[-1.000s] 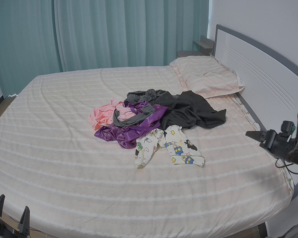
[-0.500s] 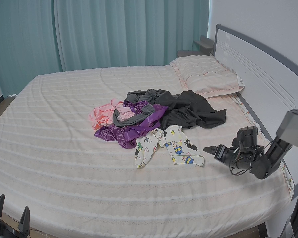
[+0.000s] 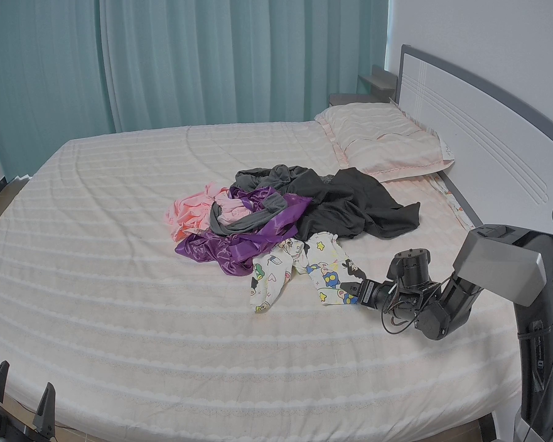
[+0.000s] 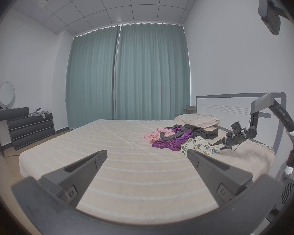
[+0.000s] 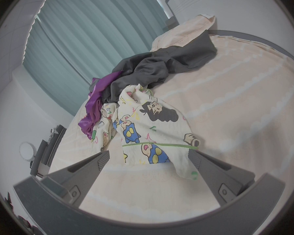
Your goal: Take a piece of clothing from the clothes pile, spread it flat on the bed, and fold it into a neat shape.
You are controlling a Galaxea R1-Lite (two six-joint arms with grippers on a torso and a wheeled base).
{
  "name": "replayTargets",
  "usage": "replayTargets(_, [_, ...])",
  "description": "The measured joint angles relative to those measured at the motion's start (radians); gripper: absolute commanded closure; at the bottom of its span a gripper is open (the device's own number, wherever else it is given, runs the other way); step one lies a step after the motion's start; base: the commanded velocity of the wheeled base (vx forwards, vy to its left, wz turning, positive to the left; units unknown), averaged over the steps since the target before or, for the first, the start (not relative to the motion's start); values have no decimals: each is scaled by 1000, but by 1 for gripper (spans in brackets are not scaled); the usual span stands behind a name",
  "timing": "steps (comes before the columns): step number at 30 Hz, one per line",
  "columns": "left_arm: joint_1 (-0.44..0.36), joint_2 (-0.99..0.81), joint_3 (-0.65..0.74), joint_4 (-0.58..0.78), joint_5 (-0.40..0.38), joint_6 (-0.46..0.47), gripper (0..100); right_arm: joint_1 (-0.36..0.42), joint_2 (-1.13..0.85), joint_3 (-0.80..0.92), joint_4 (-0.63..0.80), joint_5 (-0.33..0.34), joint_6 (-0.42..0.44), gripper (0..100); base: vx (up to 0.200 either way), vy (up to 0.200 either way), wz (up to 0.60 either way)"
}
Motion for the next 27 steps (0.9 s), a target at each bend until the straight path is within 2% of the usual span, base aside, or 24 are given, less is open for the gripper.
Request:
replayTargets(6, [0, 0, 0, 0, 0, 0, 0, -4, 58, -74, 2, -36, -68, 0, 0, 0, 0])
replayTargets(18, [0, 0, 0, 0, 0, 0, 0, -84, 49, -64, 3, -40, -131, 0, 0, 0, 0])
replayTargets(27, [0, 0, 0, 0, 0, 0, 0, -42, 115, -153, 6, -39, -131, 0, 0, 0, 0])
